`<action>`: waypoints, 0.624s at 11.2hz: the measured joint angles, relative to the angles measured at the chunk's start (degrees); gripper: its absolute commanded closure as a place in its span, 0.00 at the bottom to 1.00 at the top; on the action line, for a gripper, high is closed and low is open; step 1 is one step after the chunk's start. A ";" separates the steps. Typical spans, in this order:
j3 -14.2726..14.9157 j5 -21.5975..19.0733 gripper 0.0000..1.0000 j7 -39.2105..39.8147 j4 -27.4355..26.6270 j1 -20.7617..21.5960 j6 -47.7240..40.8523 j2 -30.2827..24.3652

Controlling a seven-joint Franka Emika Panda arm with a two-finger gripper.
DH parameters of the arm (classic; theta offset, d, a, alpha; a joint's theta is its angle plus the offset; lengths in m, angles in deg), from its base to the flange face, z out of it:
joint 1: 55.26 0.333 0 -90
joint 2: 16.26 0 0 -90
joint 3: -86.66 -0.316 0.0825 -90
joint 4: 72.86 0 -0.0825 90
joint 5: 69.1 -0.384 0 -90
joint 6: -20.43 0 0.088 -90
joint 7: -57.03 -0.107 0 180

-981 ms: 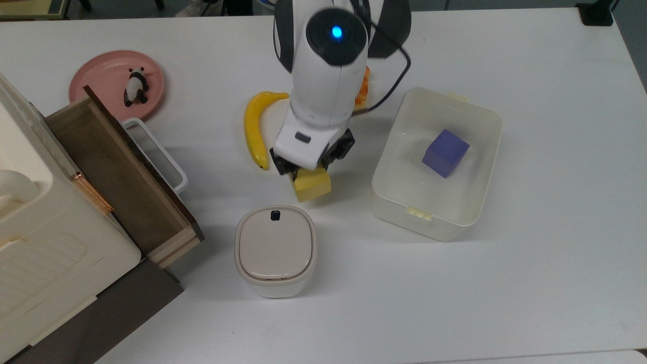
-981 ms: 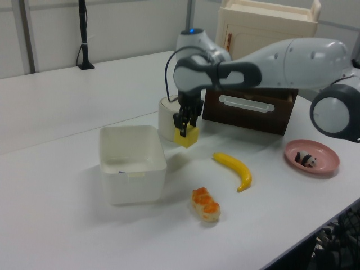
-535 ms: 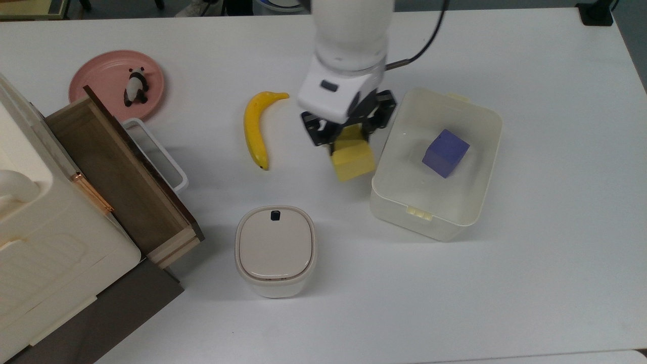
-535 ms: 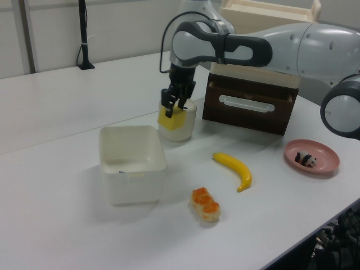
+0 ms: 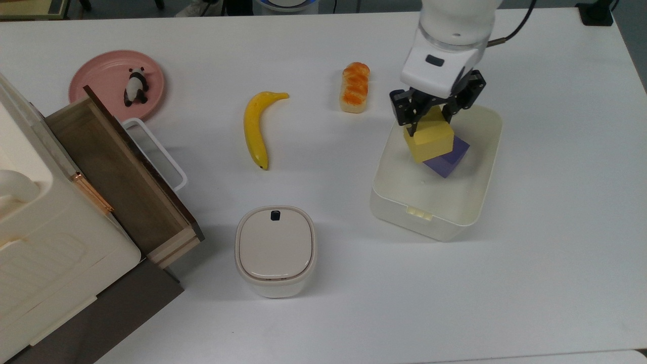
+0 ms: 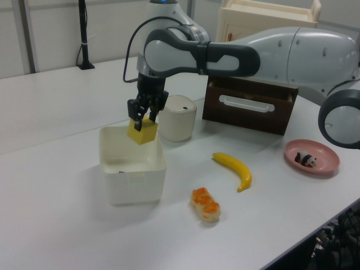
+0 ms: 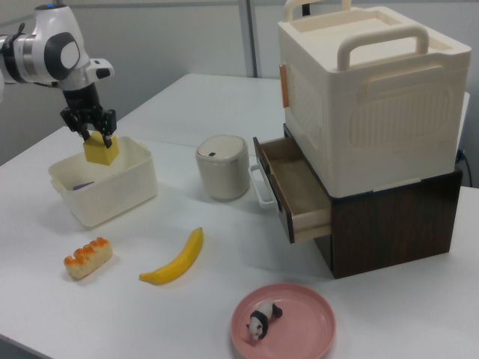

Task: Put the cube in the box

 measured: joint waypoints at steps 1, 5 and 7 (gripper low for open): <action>0.00 0.00 0.00 -1.53 0.00 0.59 0.13 0.51; 0.29 0.01 0.00 -4.43 0.26 1.12 0.78 0.93; 0.82 0.03 0.00 -4.52 0.68 0.86 0.76 0.37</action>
